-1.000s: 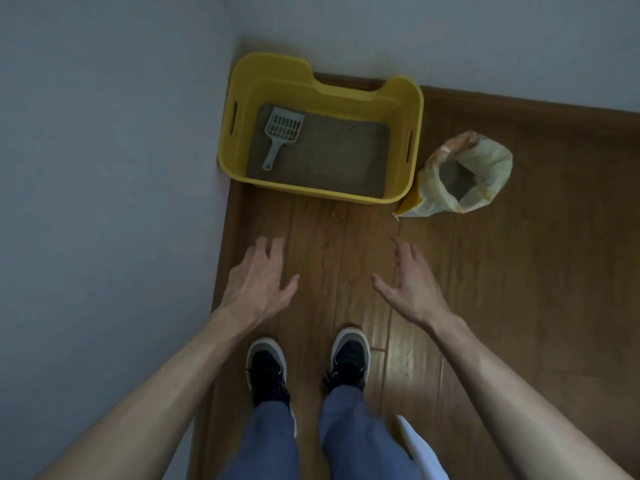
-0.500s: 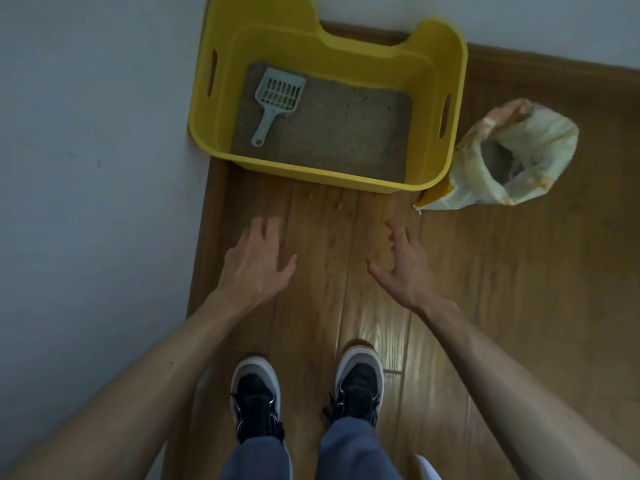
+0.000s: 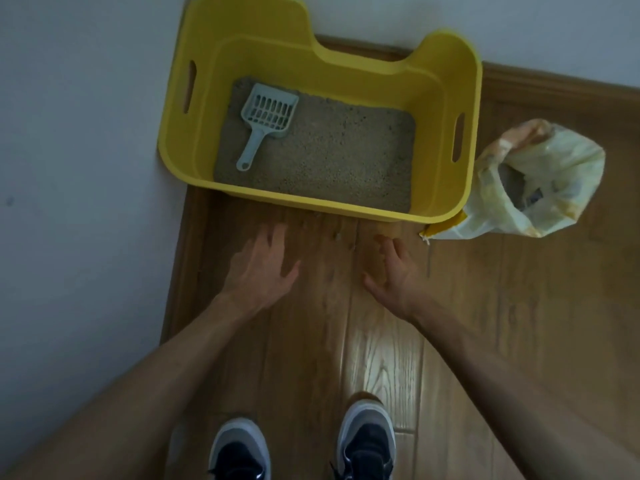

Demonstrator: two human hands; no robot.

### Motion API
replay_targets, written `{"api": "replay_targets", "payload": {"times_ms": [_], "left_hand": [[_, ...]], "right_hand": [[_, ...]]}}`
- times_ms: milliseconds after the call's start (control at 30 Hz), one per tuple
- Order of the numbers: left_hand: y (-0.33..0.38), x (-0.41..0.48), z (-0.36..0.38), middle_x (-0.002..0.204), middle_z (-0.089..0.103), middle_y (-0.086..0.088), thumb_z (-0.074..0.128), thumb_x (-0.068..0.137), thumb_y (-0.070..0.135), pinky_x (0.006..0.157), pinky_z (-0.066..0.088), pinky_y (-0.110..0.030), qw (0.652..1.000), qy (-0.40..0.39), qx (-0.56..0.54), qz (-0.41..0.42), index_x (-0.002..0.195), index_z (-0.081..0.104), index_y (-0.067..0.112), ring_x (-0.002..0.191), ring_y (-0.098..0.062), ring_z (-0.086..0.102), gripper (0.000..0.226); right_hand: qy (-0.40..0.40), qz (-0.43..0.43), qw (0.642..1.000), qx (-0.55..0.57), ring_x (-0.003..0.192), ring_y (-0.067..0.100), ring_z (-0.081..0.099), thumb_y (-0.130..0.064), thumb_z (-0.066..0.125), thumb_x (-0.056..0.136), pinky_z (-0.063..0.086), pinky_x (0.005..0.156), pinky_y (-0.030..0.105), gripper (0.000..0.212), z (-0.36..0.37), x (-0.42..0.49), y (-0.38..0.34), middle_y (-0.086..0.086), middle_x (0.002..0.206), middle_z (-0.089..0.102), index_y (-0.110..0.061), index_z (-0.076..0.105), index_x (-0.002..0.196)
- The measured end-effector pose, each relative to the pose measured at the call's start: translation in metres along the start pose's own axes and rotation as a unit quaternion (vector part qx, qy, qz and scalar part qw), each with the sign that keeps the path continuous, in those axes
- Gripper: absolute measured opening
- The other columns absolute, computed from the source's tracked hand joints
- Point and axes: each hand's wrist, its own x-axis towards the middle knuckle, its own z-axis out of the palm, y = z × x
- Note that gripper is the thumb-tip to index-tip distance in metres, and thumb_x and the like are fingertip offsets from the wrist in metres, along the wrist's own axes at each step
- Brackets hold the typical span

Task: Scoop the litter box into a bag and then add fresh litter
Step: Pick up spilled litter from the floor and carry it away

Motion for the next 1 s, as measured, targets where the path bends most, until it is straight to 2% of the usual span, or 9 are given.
{"api": "replay_targets", "payload": {"times_ms": [133, 333, 500, 600, 700, 833, 1000], "left_hand": [[-0.011, 0.019, 0.017, 0.133, 0.048, -0.011, 0.051, 0.093, 0.047, 0.092, 0.046, -0.045, 1.000, -0.030, 0.006, -0.006, 0.141, 0.029, 0.019, 0.119, -0.030, 0.050, 0.059], [-0.024, 0.036, 0.034, 0.128, 0.054, -0.013, 0.050, 0.095, 0.046, 0.091, 0.045, -0.041, 0.999, -0.031, 0.003, 0.011, 0.142, 0.029, 0.019, 0.117, -0.030, 0.052, 0.058], [-0.028, 0.053, 0.042, 0.126, 0.055, -0.013, 0.049, 0.095, 0.044, 0.089, 0.046, -0.038, 1.000, -0.018, 0.007, 0.024, 0.140, 0.033, 0.017, 0.113, -0.030, 0.055, 0.055], [-0.031, 0.064, 0.047, 0.133, 0.051, -0.012, 0.051, 0.096, 0.041, 0.090, 0.045, -0.039, 0.999, -0.002, -0.014, 0.034, 0.140, 0.034, 0.015, 0.116, -0.029, 0.054, 0.054], [-0.028, 0.071, 0.051, 0.136, 0.048, -0.011, 0.053, 0.095, 0.037, 0.091, 0.043, -0.038, 0.998, 0.021, -0.048, 0.033, 0.138, 0.037, 0.014, 0.118, -0.029, 0.052, 0.051], [-0.026, 0.078, 0.060, 0.135, 0.047, -0.012, 0.056, 0.095, 0.034, 0.094, 0.041, -0.039, 0.997, 0.047, -0.060, 0.030, 0.134, 0.044, 0.010, 0.118, -0.030, 0.050, 0.047], [-0.025, 0.082, 0.075, 0.119, 0.053, -0.017, 0.061, 0.092, 0.025, 0.087, 0.043, -0.040, 0.991, 0.105, -0.072, 0.050, 0.116, 0.059, 0.005, 0.104, -0.035, 0.056, 0.031]], "right_hand": [[-0.001, -0.012, 1.000, -0.016, 0.108, 0.038, 0.052, -0.038, 0.059, 0.077, 0.050, 0.083, 0.048, 0.066, 0.020, 0.011, 0.006, 0.017, 0.119, 0.049, -0.004, 0.042, 0.131], [0.037, -0.023, 0.999, -0.012, 0.098, 0.036, 0.055, -0.029, 0.066, 0.082, 0.048, 0.076, 0.040, 0.052, 0.039, 0.021, 0.011, 0.018, 0.112, 0.054, -0.002, 0.051, 0.123], [0.080, -0.032, 0.996, -0.010, 0.090, 0.032, 0.059, -0.046, 0.046, 0.081, 0.049, 0.073, 0.034, 0.057, 0.049, 0.033, 0.015, 0.015, 0.102, 0.059, -0.004, 0.058, 0.118], [0.096, -0.033, 0.995, -0.010, 0.089, 0.031, 0.060, -0.045, 0.048, 0.080, 0.051, 0.074, 0.035, 0.055, 0.054, 0.040, 0.019, 0.013, 0.101, 0.060, -0.005, 0.061, 0.115], [0.117, -0.040, 0.992, -0.009, 0.087, 0.031, 0.061, -0.040, 0.054, 0.080, 0.051, 0.073, 0.034, 0.045, 0.059, 0.043, 0.019, 0.014, 0.098, 0.061, -0.004, 0.064, 0.108], [0.151, -0.050, 0.987, -0.009, 0.085, 0.032, 0.061, -0.018, 0.072, 0.081, 0.051, 0.072, 0.035, 0.026, 0.066, 0.047, 0.024, 0.016, 0.097, 0.061, -0.003, 0.066, 0.101], [0.179, -0.067, 0.981, 0.014, 0.082, 0.033, 0.061, -0.012, 0.066, 0.083, 0.051, 0.069, 0.035, 0.015, 0.072, 0.051, 0.026, 0.017, 0.093, 0.061, -0.002, 0.068, 0.094]]}}
